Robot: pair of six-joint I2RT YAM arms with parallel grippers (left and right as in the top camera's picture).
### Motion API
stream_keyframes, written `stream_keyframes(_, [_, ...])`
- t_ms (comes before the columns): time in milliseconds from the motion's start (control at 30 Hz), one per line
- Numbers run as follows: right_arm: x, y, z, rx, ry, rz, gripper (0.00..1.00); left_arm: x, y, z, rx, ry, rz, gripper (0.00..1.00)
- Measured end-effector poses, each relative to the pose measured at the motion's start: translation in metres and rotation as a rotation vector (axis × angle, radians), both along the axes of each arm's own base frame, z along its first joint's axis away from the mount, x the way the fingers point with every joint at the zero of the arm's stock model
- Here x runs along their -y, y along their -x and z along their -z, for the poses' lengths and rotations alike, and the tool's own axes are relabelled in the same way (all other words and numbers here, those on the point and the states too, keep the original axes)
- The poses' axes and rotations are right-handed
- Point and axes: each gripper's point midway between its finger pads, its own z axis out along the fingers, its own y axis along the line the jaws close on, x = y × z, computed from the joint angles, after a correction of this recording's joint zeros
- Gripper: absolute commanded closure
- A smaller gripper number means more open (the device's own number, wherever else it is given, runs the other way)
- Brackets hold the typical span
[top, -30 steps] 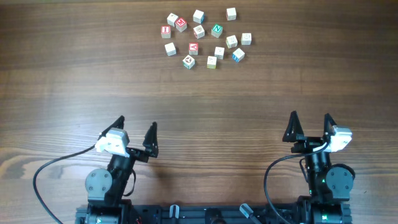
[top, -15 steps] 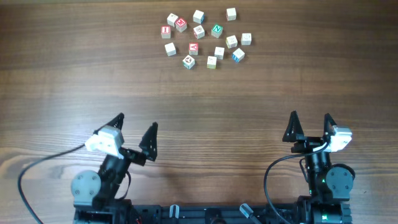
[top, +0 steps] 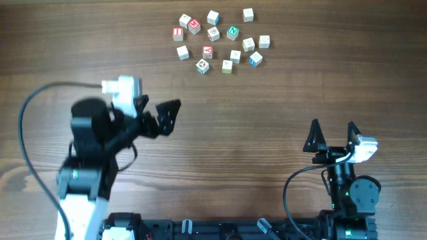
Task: Form a horizontal line
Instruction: 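Raise the left arm and reach toward the block cluster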
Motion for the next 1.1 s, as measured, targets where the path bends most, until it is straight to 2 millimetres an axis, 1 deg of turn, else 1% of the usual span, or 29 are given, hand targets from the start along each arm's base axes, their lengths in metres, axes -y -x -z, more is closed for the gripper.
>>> stream_keyframes(67, [0.000, 0.000, 0.000, 0.000, 0.000, 0.000, 0.00, 0.004, -0.014, 0.002, -0.051, 0.008, 0.019, 0.00])
stream_keyframes(100, [0.000, 0.000, 0.000, 0.000, 0.000, 0.000, 0.00, 0.005, -0.017, 0.008, -0.074, 0.011, 0.024, 0.00])
stream_keyframes(133, [0.000, 0.000, 0.000, 0.000, 0.000, 0.000, 0.00, 0.006, -0.019, 0.012, -0.091, 0.012, 0.026, 0.00])
stream_keyframes(267, [0.000, 0.000, 0.000, 0.000, 0.000, 0.000, 0.00, 0.008, -0.028, 0.043, -0.197, 0.012, 0.032, 0.00])
stream_keyframes(333, [0.000, 0.000, 0.000, 0.000, 0.000, 0.000, 0.00, 0.008, -0.030, 0.051, -0.224, 0.010, 0.031, 0.00])
stream_keyframes(400, [0.000, 0.000, 0.000, 0.000, 0.000, 0.000, 0.00, 0.008, -0.031, 0.053, -0.231, 0.009, 0.031, 0.00])
stream_keyframes(467, [0.000, 0.000, 0.000, 0.000, 0.000, 0.000, 0.00, 0.007, -0.032, 0.052, -0.229, 0.005, 0.025, 0.00])
stream_keyframes(567, [0.000, 0.000, 0.000, 0.000, 0.000, 0.000, 0.00, 0.002, -0.038, 0.040, -0.201, -0.013, -0.001, 0.00])
stream_keyframes(733, [0.000, 0.000, 0.000, 0.000, 0.000, 0.000, 0.00, -0.012, -0.057, 0.003, -0.110, -0.066, -0.084, 0.00])
stream_keyframes(867, [0.000, 0.000, 0.000, 0.000, 0.000, 0.000, 0.00, -0.016, -0.074, -0.018, -0.065, -0.105, -0.129, 0.00])
stream_keyframes(933, [0.000, 0.000, 0.000, 0.000, 0.000, 0.000, 0.00, -0.015, -0.086, -0.021, -0.063, -0.127, -0.139, 0.00])
stream_keyframes(967, [0.000, 0.000, 0.000, 0.000, 0.000, 0.000, 0.00, -0.013, -0.092, -0.019, -0.072, -0.144, -0.145, 0.00])
stream_keyframes(1100, [0.000, 0.000, 0.000, 0.000, 0.000, 0.000, 0.00, -0.003, -0.114, -0.003, -0.104, -0.213, -0.139, 0.00])
